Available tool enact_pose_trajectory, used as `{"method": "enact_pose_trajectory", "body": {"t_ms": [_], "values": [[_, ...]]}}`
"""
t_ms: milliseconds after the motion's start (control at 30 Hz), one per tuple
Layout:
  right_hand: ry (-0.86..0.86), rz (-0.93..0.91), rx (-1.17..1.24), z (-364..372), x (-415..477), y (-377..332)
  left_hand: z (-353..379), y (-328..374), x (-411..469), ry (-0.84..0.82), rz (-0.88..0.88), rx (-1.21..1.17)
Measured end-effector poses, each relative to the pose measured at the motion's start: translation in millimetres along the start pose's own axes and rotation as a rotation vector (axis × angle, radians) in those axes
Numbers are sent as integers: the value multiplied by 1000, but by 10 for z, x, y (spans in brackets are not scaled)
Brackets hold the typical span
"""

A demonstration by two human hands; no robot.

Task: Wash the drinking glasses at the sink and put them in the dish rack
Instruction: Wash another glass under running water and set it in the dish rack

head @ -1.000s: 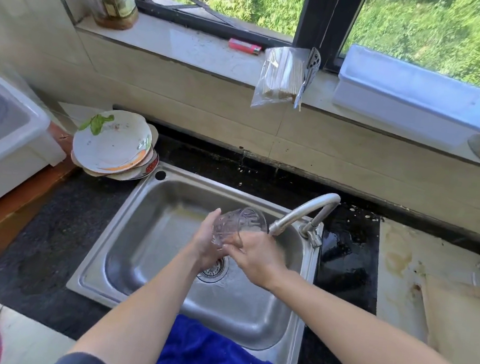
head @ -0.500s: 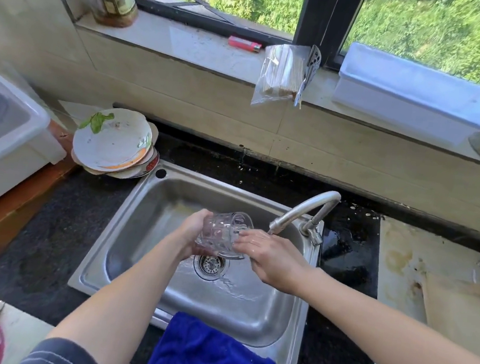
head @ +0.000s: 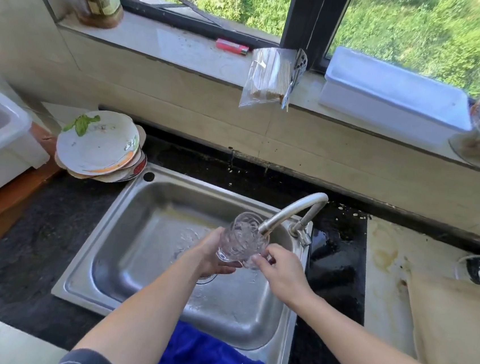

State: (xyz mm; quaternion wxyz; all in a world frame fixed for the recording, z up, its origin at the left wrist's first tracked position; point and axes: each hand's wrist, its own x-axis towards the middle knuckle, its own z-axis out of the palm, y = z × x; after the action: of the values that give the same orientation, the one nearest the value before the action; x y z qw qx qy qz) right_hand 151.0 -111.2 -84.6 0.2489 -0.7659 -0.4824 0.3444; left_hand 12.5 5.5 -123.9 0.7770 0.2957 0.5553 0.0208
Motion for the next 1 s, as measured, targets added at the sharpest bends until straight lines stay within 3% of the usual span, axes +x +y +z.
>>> {"method": "enact_pose_trajectory", "body": {"t_ms": [67, 233, 333, 433, 533, 667, 800, 867, 1000], "values": [[2, 15, 20, -62, -22, 49, 62, -12, 23, -5, 67, 68], [-64, -52, -207, -200, 41, 40, 254, 141, -69, -47, 165, 4], [-68, -40, -231, -321, 91, -15, 260, 159, -136, -124, 217, 144], [-67, -30, -108, -411, 131, -61, 185, 154, -130, -153, 178, 172], [-92, 43, 219, -426, 133, -89, 176, 78, -148, -288, 92, -7], [-56, 97, 290, -435, 106, -34, 258, -68, -68, -123, 81, 28], [-110, 214, 304, -382, 171, 112, 272, 38, -47, 144, 431, 401], [-141, 308, 377, -339, 242, 159, 271, 82, -122, 146, 559, 465], [-130, 359, 326, -324, 363, 69, 295, 71, -211, 11, 551, 483]]}}
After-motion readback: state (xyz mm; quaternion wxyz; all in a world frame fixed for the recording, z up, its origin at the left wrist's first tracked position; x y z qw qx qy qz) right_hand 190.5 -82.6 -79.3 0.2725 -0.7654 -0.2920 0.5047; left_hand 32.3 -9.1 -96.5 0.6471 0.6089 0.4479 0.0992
